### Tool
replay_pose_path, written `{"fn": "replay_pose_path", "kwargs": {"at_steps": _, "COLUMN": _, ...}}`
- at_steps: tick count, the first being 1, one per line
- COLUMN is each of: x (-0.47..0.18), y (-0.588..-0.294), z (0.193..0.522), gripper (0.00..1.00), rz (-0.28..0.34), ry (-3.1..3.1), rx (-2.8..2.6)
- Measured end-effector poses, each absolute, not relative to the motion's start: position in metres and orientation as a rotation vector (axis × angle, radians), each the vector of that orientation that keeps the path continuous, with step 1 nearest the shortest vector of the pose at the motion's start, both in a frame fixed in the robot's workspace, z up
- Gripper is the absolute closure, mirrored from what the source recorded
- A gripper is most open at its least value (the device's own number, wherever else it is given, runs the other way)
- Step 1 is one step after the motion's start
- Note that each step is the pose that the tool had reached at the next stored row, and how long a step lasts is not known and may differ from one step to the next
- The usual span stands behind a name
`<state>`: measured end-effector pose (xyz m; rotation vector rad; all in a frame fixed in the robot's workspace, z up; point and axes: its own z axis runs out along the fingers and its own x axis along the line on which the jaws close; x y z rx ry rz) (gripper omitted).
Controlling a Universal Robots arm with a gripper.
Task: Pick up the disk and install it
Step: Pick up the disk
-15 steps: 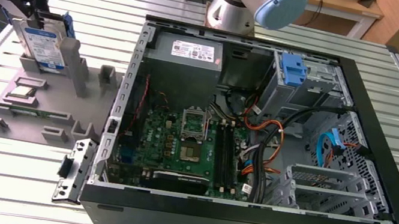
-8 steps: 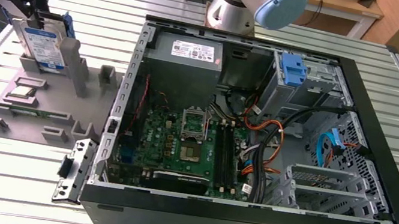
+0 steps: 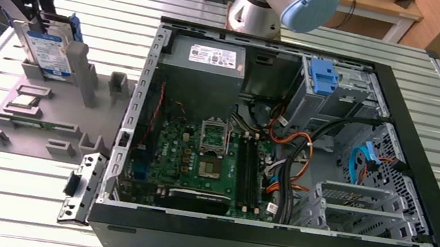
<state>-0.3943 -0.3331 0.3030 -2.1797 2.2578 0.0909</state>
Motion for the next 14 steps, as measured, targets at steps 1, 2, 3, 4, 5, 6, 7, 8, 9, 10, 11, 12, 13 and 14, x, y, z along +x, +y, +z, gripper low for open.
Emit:
{"fn": "replay_pose_path", "kwargs": {"at_steps": 1, "x": -0.3943, "y": -0.3331, "z": 0.3025, "gripper": 0.50, "rz": 0.091, "ry": 2.258, "rx": -2.180}}
{"fn": "replay_pose_path", "kwargs": {"at_steps": 2, "x": -0.3943, "y": -0.3332, "z": 0.3025, "gripper": 0.50, "rz": 0.091, "ry": 2.258, "rx": -2.180}}
{"fn": "replay_pose_path", "kwargs": {"at_steps": 3, "x": -0.3944, "y": -0.3332, "z": 0.3026, "gripper": 0.50, "rz": 0.091, "ry": 2.258, "rx": -2.180}}
{"fn": "replay_pose_path", "kwargs": {"at_steps": 4, "x": -0.3944, "y": -0.3332, "z": 0.3026, "gripper": 0.50, "rz": 0.091, "ry": 2.258, "rx": -2.180}}
{"fn": "replay_pose_path", "kwargs": {"at_steps": 5, "x": -0.3944, "y": -0.3332, "z": 0.3026, "gripper": 0.50, "rz": 0.091, "ry": 2.258, "rx": -2.180}}
{"fn": "replay_pose_path", "kwargs": {"at_steps": 6, "x": -0.3944, "y": -0.3332, "z": 0.3026, "gripper": 0.50, "rz": 0.091, "ry": 2.258, "rx": -2.180}}
{"fn": "replay_pose_path", "kwargs": {"at_steps": 7, "x": -0.3943, "y": -0.3332, "z": 0.3023, "gripper": 0.50, "rz": 0.091, "ry": 2.258, "rx": -2.180}}
{"fn": "replay_pose_path", "kwargs": {"at_steps": 8, "x": -0.3943, "y": -0.3331, "z": 0.3018, "gripper": 0.50, "rz": 0.091, "ry": 2.258, "rx": -2.180}}
{"fn": "replay_pose_path", "kwargs": {"at_steps": 9, "x": -0.3943, "y": -0.3332, "z": 0.3018, "gripper": 0.50, "rz": 0.091, "ry": 2.258, "rx": -2.180}}
{"fn": "replay_pose_path", "kwargs": {"at_steps": 10, "x": -0.3944, "y": -0.3332, "z": 0.3018, "gripper": 0.50, "rz": 0.091, "ry": 2.258, "rx": -2.180}}
{"fn": "replay_pose_path", "kwargs": {"at_steps": 11, "x": -0.3944, "y": -0.3332, "z": 0.3016, "gripper": 0.50, "rz": 0.091, "ry": 2.258, "rx": -2.180}}
{"fn": "replay_pose_path", "kwargs": {"at_steps": 12, "x": -0.3944, "y": -0.3332, "z": 0.3015, "gripper": 0.50, "rz": 0.091, "ry": 2.258, "rx": -2.180}}
{"fn": "replay_pose_path", "kwargs": {"at_steps": 13, "x": -0.3944, "y": -0.3331, "z": 0.3015, "gripper": 0.50, "rz": 0.091, "ry": 2.258, "rx": -2.180}}
{"fn": "replay_pose_path", "kwargs": {"at_steps": 14, "x": -0.3944, "y": -0.3332, "z": 0.3015, "gripper": 0.50, "rz": 0.091, "ry": 2.258, "rx": -2.180}}
